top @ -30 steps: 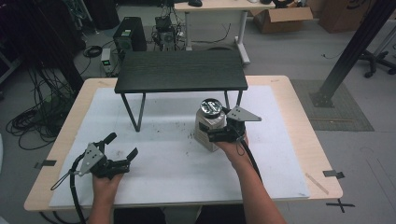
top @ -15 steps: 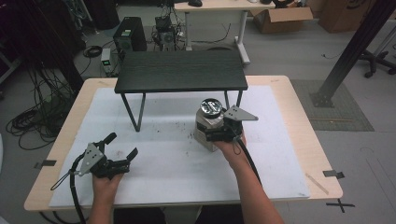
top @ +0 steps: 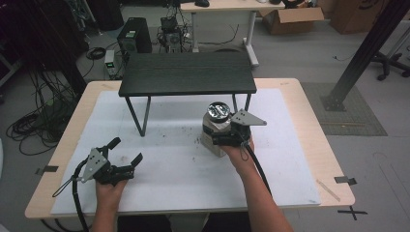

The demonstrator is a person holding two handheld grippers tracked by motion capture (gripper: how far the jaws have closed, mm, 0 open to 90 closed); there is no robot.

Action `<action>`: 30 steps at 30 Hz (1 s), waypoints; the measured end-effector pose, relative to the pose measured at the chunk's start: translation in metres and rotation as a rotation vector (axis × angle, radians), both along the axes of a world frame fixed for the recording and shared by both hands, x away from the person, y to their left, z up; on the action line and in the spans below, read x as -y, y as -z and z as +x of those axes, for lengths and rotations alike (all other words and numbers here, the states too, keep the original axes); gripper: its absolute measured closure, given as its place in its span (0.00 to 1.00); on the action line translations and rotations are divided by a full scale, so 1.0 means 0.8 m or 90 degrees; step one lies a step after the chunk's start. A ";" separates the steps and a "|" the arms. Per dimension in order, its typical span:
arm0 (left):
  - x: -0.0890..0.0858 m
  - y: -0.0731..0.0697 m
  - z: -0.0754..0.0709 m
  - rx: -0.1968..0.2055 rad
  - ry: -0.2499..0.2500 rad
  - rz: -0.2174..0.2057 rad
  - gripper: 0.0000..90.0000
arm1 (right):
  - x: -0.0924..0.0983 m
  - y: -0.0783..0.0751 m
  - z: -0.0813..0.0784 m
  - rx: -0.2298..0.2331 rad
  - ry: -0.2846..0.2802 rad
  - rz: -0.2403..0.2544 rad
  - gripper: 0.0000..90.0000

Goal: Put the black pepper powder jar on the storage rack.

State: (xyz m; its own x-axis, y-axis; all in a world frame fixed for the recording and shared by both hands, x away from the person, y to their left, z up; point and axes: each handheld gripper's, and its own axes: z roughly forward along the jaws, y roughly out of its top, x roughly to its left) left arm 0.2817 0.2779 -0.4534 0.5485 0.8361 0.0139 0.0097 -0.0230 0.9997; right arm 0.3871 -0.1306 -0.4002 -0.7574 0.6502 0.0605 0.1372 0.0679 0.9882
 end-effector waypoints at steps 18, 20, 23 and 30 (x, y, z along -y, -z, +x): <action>0.000 0.000 0.000 0.000 -0.001 -0.001 0.00 | 0.002 0.001 -0.002 0.003 0.021 0.005 0.23; 0.000 0.000 0.000 0.000 -0.001 -0.001 0.00 | 0.001 0.000 -0.003 0.008 0.029 0.000 0.24; 0.000 0.000 0.000 0.001 -0.001 -0.001 0.00 | 0.002 -0.001 -0.003 0.004 0.036 -0.001 0.25; 0.000 0.000 0.000 0.001 -0.001 -0.001 0.00 | 0.001 -0.002 -0.004 0.009 0.029 -0.013 0.26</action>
State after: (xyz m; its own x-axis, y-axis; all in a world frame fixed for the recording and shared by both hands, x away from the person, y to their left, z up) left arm 0.2816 0.2782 -0.4534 0.5471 0.8369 0.0136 0.0085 -0.0218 0.9997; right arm 0.3841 -0.1314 -0.3986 -0.7275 0.6851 0.0374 0.1273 0.0812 0.9885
